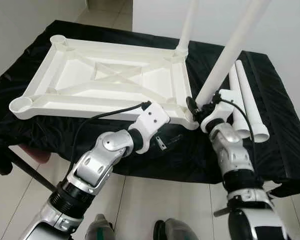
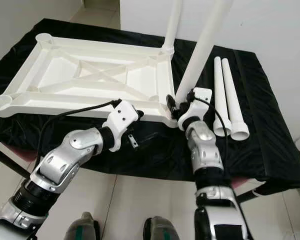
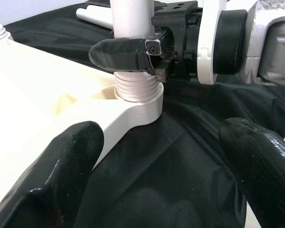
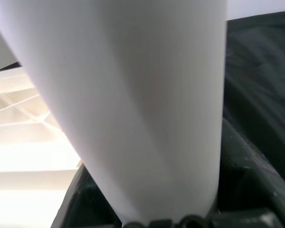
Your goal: Building children table
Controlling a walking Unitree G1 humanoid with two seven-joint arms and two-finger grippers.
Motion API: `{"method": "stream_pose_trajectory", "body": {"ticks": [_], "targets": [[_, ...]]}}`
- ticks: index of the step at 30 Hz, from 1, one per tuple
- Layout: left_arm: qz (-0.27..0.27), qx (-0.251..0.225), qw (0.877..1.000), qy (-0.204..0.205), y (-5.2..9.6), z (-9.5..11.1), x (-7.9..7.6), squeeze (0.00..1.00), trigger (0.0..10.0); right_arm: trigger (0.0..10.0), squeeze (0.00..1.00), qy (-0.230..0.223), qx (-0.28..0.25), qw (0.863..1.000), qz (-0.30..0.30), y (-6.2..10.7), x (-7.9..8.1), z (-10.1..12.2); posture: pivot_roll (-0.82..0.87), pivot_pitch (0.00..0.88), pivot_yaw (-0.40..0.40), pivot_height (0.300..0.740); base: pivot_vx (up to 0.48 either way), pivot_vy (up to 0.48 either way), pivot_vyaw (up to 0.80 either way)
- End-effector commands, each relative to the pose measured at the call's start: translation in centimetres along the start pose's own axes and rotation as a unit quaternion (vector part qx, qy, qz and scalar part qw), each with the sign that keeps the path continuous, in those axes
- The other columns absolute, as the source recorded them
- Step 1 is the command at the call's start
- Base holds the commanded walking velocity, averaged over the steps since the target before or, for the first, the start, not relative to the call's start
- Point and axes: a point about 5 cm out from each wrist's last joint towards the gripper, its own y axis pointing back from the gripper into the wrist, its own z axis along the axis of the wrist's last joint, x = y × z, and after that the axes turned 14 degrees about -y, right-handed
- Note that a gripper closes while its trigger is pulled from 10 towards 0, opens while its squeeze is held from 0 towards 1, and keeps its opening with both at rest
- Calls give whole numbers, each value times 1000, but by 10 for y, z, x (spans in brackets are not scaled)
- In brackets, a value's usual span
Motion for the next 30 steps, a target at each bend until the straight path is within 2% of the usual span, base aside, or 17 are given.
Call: {"method": "stream_pose_trajectory", "body": {"ticks": [1, 4, 5, 7, 21, 26, 27, 28, 29, 30], "targets": [[-30, -8, 1000, 4, 0, 2, -7, 0, 10000, 10000, 0, -1, -12, 999, -53, 5, -9, 3, -22, 0, -55, 740, 0, 0, 0], [-31, -8, 999, 4, 0, 2, -7, 0, 10000, 10000, 0, 2, -14, 997, -82, 9, -9, 1, -22, 0, -56, 740, 0, 0, 0], [-32, -8, 999, 3, 0, 2, -7, 0, 10000, 10000, 0, 8, -27, 990, -136, 19, -6, 0, -18, 0, -57, 740, 0, 0, 0], [-32, -9, 999, 3, 0, 2, -7, 0, 10000, 10000, 0, 5, -35, 988, -151, 24, -2, 1, -18, 0, -57, 740, 0, 0, 0], [-35, -10, 999, 3, 0, 2, -6, 0, 10000, 10000, 0, 10, -9, 989, -145, 33, 3, 0, -24, 0, -56, 740, 0, 0, 0], [-34, -11, 999, 4, 0, 3, -6, 0, 10000, 10000, 0, -10, 8, 988, -153, 35, 2, -3, -27, 4, -59, 740, 0, 0, 0], [-34, -10, 999, 5, 0, 3, -6, 0, 10000, 10000, 110, -11, 8, 989, -148, 34, 2, -3, -27, 6, -59, 740, 0, 0, 0], [-34, -10, 999, 5, 0, 3, -6, 0, 10000, 10000, 110, -11, 8, 989, -148, 34, 2, -3, -27, 6, -59, 740, 0, 0, 0], [-34, -10, 999, 6, 0, 3, -7, 0, 10000, 10000, 1000, -19, 8, 989, -145, 33, 1, -2, -28, 9, -58, 740, 0, 0, 0], [-34, -10, 999, 6, 0, 3, -7, 0, 10000, 10000, 1000, -19, 8, 989, -145, 33, 1, -2, -28, 9, -58, 740, 0, 0, 0]]}}
